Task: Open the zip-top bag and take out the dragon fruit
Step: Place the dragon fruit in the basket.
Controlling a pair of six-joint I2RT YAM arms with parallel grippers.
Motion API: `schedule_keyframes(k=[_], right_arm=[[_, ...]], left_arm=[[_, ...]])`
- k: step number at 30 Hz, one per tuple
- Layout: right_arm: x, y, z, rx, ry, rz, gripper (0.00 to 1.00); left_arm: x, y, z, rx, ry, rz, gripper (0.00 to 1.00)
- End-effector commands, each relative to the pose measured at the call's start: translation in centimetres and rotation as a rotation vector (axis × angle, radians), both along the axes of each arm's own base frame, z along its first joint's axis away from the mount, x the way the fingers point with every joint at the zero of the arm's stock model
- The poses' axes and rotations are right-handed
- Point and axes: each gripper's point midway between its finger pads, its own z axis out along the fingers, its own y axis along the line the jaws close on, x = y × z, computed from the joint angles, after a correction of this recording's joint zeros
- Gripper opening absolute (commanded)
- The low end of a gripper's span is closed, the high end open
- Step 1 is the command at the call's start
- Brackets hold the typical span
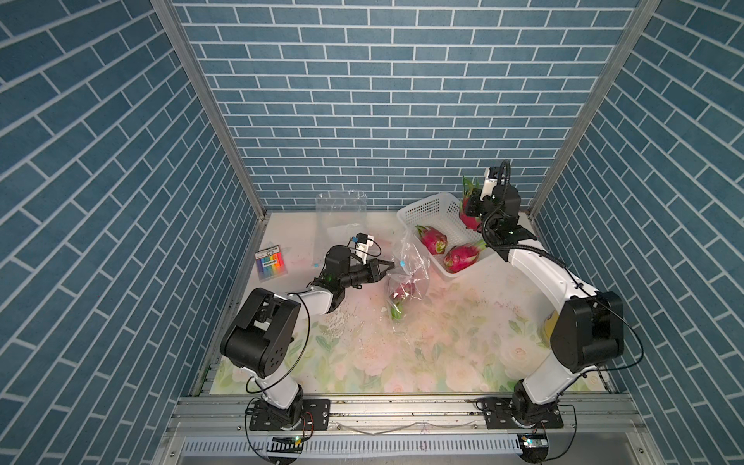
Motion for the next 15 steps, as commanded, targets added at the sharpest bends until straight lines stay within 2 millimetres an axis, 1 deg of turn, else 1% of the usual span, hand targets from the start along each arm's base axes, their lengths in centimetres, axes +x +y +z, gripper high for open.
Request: schedule_keyframes(k=[1, 5, 8, 11, 15], right_arm=[[1.9, -0.5, 0.0, 0.084, -0.002, -0.003, 0.0], [4.1, -0.7, -4.2, 0.128, 0.085, -0.002, 0.0], [5.1, -0.5, -7.0, 0.156, 0.144, 0.0, 0.0], [5.7, 0.3, -9.1, 0.183, 0.191, 0.021, 0.0], [6.2, 0.4, -11.3, 0.207, 0.25, 0.012, 0.0]], left_arm=[[0.1, -0.1, 0.2, 0.008, -0.015, -0.003, 0.08], [0.0, 0.0, 0.1, 0.008, -0.015, -0.003, 0.08], [-0.1, -0.1, 0.3, 0.006, -0.018, -0.006, 0.08], [-0.1, -0.1, 0.3, 0.006, -0.018, -0.006, 0.08], [0.0, -0.1, 0.2, 0.006, -0.017, -0.007, 0.08]])
